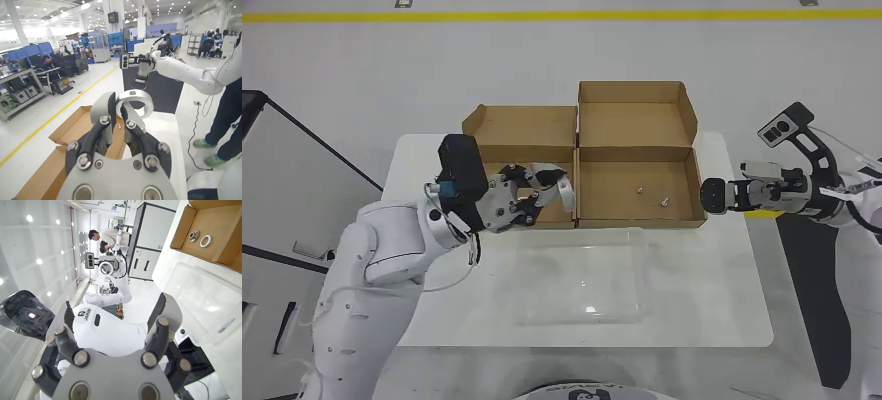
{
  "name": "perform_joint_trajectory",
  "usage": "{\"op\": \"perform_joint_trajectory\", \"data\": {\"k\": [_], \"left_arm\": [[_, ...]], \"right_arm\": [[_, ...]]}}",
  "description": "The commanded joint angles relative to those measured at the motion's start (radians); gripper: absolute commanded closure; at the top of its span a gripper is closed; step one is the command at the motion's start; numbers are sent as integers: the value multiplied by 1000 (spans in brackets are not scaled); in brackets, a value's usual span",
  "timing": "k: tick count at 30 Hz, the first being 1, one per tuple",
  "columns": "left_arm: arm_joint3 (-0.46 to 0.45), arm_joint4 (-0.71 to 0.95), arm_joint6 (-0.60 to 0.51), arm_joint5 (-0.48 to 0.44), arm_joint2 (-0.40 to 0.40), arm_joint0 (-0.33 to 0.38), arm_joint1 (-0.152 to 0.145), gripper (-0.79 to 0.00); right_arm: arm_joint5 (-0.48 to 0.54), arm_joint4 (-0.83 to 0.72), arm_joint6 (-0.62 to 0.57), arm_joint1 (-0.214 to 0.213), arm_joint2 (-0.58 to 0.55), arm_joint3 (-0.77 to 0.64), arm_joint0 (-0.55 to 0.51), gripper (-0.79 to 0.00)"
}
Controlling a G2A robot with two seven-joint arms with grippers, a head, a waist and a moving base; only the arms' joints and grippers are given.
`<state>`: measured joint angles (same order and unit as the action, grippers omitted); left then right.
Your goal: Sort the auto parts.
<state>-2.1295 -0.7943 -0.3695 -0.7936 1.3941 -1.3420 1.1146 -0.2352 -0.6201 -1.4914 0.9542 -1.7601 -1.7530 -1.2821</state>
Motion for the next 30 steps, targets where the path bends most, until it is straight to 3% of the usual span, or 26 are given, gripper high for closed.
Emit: {"op": "perform_joint_trajectory", "data": {"k": [1, 15, 21, 30], "left_arm": [[16, -39, -19, -15, -28, 39, 0, 0], [272, -219, -89, -53, -247, 379, 23, 0], [349, -363, -113, -104, -312, 466, 27, 0], [440, -550, -124, -156, -402, 531, 32, 0]], "right_arm": [[0, 0, 0, 0, 0, 0, 0, -785], [0, 0, 0, 0, 0, 0, 0, -785], [0, 0, 0, 0, 0, 0, 0, -785], [0, 0, 0, 0, 0, 0, 0, -785]]}}
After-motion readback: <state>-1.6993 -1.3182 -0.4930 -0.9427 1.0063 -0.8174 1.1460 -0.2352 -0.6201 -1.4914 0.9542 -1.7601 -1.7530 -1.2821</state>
